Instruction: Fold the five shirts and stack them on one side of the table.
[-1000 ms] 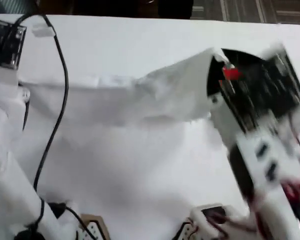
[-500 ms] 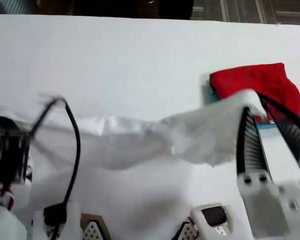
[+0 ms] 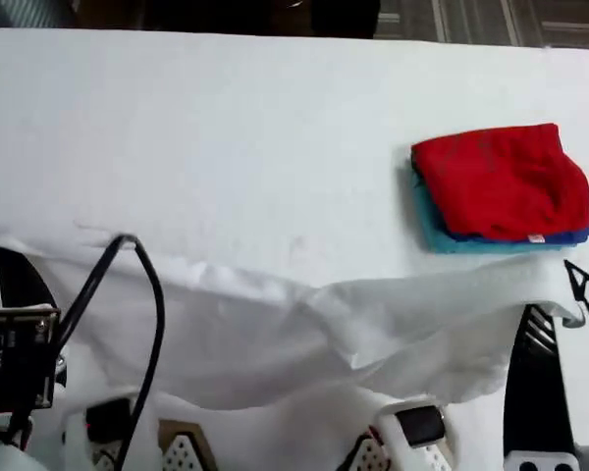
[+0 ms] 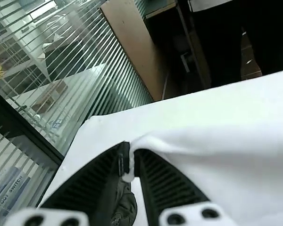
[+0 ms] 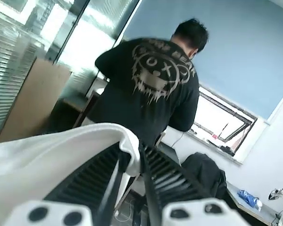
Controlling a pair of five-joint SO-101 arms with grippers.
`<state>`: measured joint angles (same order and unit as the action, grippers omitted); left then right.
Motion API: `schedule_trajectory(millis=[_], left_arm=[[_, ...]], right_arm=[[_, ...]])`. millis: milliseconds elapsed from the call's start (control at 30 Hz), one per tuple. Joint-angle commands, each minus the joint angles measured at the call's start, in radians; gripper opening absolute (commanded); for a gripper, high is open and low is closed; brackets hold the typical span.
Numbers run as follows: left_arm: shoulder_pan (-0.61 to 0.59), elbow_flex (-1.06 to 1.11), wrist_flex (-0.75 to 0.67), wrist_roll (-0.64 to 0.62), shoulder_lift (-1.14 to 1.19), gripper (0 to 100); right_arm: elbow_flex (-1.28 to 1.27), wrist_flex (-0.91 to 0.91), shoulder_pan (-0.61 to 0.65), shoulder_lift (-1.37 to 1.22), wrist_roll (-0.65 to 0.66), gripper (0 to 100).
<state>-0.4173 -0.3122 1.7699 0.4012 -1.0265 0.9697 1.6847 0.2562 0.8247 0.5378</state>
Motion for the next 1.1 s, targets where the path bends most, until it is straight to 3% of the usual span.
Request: schedule_trajectory(millis=[0,167,633,833,1067], left_arm=[[-0.032,0.002,0.014,-0.012,0.000,3],[-0.110,0.002,0.014,-0.012,0.000,3],[-0.109,0.061,0.000,-0.012,0.009,3],[-0.109,0.389,-0.255,-0.002,0.009,3],[-0.092,0.685,-0.569,0.011,0.009,3]], right_arm=[[0.000,-0.028,-0.005,0.005,0.008,1.9],[-0.006,-0.036,-0.005,0.068,0.008,1.9],[-0.074,-0.051,-0.002,0.028,-0.002,2.0],[-0.272,-0.148,0.107,-0.071,0.000,2.0],[-0.646,-0.435,0.104,-0.188,0.008,2.0]])
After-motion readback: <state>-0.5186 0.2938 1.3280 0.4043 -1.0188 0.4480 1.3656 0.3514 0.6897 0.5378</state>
